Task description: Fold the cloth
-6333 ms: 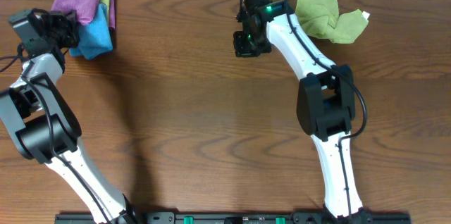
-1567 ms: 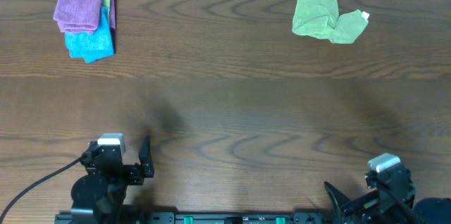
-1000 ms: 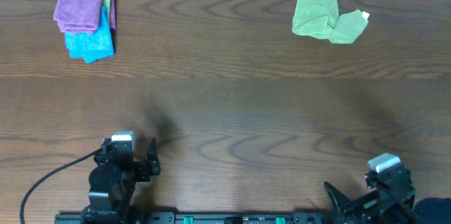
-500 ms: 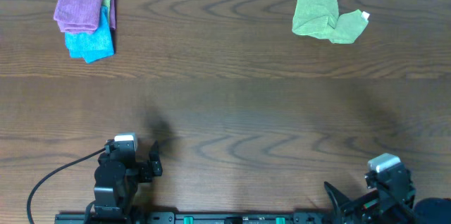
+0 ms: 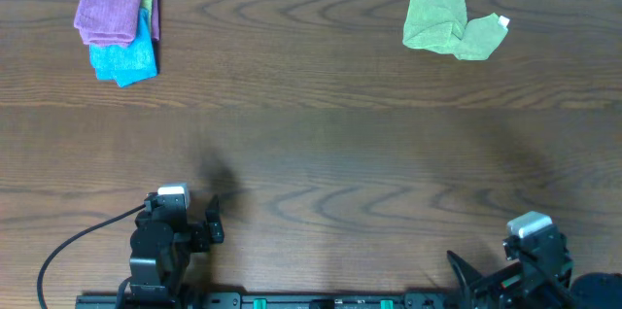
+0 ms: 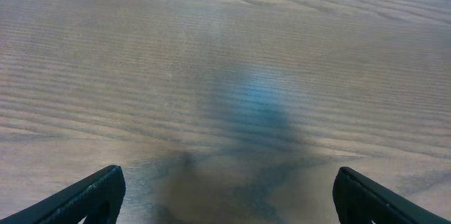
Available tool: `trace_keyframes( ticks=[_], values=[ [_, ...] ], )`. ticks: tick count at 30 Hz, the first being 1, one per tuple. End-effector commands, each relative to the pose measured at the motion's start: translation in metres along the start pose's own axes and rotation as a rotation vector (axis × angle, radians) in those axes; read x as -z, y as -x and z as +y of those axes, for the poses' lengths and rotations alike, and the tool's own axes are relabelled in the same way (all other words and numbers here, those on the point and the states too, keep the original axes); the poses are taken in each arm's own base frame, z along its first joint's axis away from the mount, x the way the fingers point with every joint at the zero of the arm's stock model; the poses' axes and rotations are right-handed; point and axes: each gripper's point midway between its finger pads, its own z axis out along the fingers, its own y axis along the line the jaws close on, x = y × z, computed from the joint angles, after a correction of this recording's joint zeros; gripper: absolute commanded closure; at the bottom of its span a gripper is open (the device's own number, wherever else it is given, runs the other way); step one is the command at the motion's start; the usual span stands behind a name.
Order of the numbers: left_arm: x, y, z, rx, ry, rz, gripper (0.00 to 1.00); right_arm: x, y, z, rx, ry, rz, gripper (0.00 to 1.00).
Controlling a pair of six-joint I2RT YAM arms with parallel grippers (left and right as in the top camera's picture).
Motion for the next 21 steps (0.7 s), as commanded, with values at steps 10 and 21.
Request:
trace_keyframes(
  ticks=[10, 21],
  values=[
    [-0.001, -0.004, 0.003, 0.004, 0.016, 0.009, 0.05, -0.001, 0.000, 0.001, -0.005, 0.005, 0.005, 0.01],
    [-0.001, -0.004, 0.003, 0.005, 0.016, 0.009, 0.05, -0.011, 0.026, -0.035, 0.069, -0.229, -0.203, 0.01]
  ],
)
